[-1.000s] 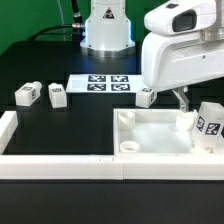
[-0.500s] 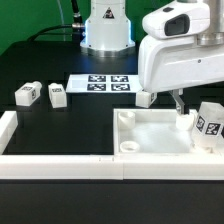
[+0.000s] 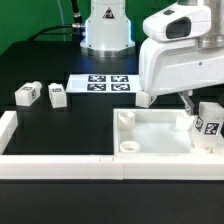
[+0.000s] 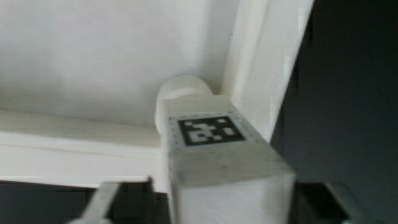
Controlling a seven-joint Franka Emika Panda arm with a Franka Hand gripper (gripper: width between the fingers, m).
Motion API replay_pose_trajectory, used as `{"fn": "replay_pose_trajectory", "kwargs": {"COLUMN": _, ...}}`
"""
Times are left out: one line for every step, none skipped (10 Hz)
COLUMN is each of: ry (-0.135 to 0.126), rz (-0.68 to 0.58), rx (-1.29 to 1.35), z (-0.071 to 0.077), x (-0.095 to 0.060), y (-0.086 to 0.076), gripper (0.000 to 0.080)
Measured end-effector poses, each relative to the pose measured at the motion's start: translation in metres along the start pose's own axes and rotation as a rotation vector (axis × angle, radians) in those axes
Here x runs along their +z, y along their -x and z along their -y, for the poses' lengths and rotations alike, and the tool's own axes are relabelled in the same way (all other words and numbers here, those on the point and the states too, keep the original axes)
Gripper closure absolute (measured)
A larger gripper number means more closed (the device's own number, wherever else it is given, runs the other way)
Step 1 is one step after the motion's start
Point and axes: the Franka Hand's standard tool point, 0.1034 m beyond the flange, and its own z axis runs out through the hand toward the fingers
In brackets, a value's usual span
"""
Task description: Assemble square table
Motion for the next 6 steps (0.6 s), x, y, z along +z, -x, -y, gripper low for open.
{"fn": "replay_pose_trajectory", "kwargs": {"ry": 0.000, "rz": 0.000, "rx": 0.000, "z": 0.0000, "x": 0.0001, "y": 0.0000, "gripper": 0.0505}}
{"fn": "replay_pose_trajectory", "kwargs": {"ry": 0.000, "rz": 0.000, "rx": 0.000, "z": -0.0001, "x": 0.0001, "y": 0.0000, "gripper": 0.0505}}
{"fn": "replay_pose_trajectory", "kwargs": {"ry": 0.000, "rz": 0.000, "rx": 0.000, "z": -0.0001, "x": 0.0001, "y": 0.0000, "gripper": 0.0505}}
{"fn": "replay_pose_trajectory", "kwargs": {"ry": 0.000, "rz": 0.000, "rx": 0.000, "z": -0.0001, "x": 0.0001, "y": 0.0000, "gripper": 0.0505}}
{"fn": "replay_pose_trajectory", "kwargs": {"ry": 0.000, "rz": 0.000, "rx": 0.007, "z": -0.0001, "x": 0.0001, "y": 0.0000, "gripper": 0.0505}}
{"fn": "replay_pose_trajectory", "kwargs": {"ry": 0.000, "rz": 0.000, "rx": 0.014, "z": -0.0001, "x": 0.0001, "y": 0.0000, "gripper": 0.0505}}
